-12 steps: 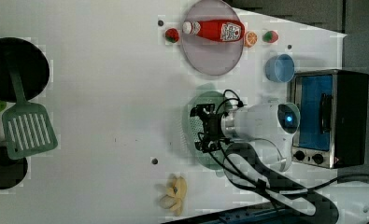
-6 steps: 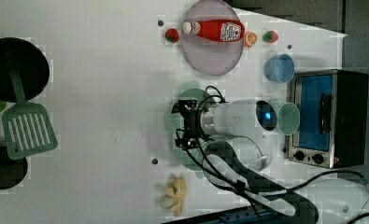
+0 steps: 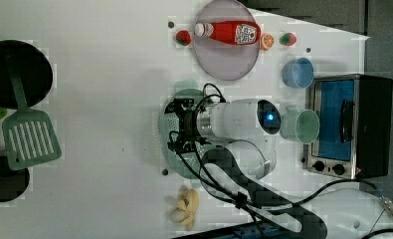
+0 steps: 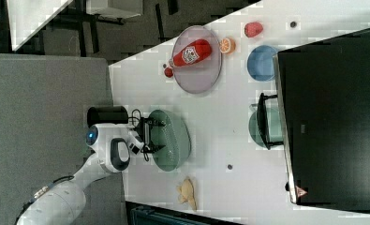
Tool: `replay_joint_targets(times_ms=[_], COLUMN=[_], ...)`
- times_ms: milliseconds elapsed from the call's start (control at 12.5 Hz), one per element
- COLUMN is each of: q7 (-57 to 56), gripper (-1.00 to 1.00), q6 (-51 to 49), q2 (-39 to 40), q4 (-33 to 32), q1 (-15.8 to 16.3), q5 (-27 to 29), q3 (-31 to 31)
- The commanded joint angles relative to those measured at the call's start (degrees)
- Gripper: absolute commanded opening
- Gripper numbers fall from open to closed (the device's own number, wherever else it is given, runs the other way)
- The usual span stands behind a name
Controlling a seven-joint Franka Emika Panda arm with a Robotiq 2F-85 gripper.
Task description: Drag strainer right to left.
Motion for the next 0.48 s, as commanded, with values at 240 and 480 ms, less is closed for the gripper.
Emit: replay_joint_targets(times_ms=[240,480], q7=[6.5,7.4], gripper=[1.0,1.0], q6=[-2.0,-2.2], q2=[2.6,3.9], q4=[5.6,8.0], q1=[6.2,8.2], q5=[1.2,1.2], q3=[1.0,1.0])
